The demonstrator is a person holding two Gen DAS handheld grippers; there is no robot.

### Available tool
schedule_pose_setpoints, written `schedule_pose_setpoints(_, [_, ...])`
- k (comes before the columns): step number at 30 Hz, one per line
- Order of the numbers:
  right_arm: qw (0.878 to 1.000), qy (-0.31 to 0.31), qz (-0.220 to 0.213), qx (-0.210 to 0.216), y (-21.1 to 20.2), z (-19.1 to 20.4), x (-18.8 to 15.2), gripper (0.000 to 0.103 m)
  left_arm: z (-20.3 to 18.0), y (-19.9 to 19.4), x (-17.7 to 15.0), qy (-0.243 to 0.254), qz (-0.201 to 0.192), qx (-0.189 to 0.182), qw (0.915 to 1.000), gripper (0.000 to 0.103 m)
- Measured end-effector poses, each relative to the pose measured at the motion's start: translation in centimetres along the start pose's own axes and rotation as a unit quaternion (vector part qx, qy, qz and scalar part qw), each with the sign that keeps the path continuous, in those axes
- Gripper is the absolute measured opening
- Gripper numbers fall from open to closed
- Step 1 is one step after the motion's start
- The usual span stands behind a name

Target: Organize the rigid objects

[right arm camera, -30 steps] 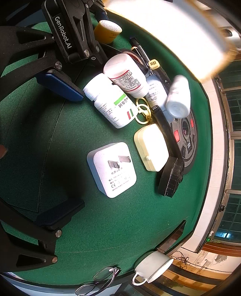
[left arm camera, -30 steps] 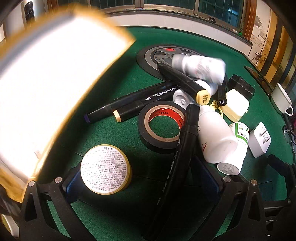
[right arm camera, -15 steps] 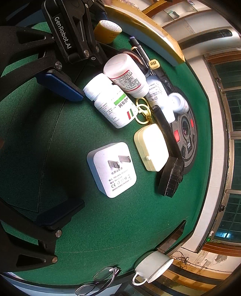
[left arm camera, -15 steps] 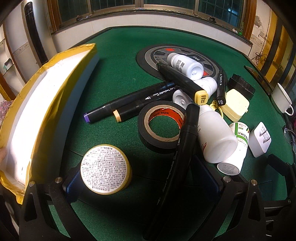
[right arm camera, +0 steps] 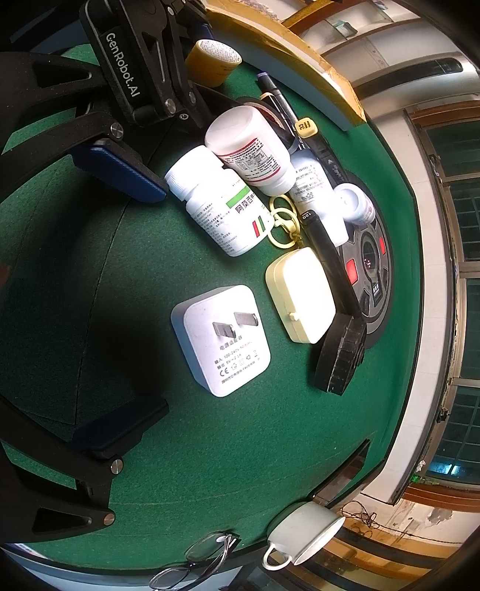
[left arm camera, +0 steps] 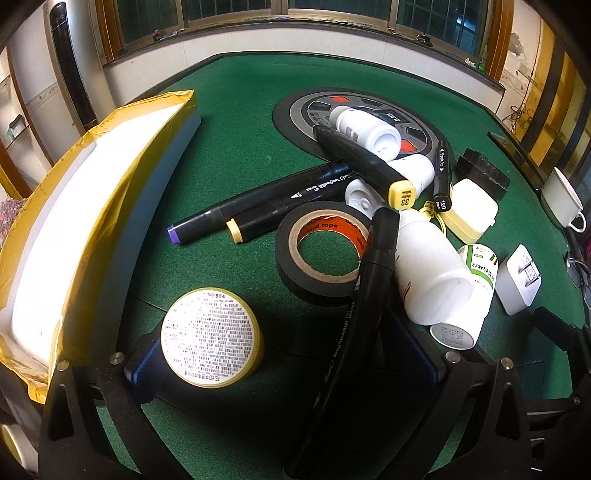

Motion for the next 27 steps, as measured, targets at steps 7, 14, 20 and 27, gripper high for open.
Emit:
schedule_pose_setpoints(7, [1.0,-0.001,0.0,0.001,0.1,0.2,0.0,0.102,0.0,0.0,0.0,0.0,0.0,0.0,1.0,0.103])
schedule_pose_setpoints(14, [1.0,-0.003,0.0,0.001,0.1,0.2,0.0,0.102,0.0,0.0,0.0,0.0,0.0,0.003,1.0,0.103])
schedule_pose_setpoints(20, [0.998,-0.047,0.001,0.043,-0.3,0.5,-0.4,0.102,-0.2,-1.8,-1.4,0.035,0.021,-0.082,0.9958,0.103])
schedule_pose_setpoints(27, [0.994,-0.066,0.001,0.09,-2.2,0.0,-0.7,0.102,0.4,-5.5,-3.7,0.017,0.011,-0.179,0.9837,0.103])
Point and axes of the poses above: each gripper's, at about its wrist camera, not at the fingertips, and y roughly the way its jaws point, z to its left, x to its top, the point moved 10 cm from there along y, roughly the way its jaws point, and after that the axes turned 11 degrees about -z, right-handed, at the moved point
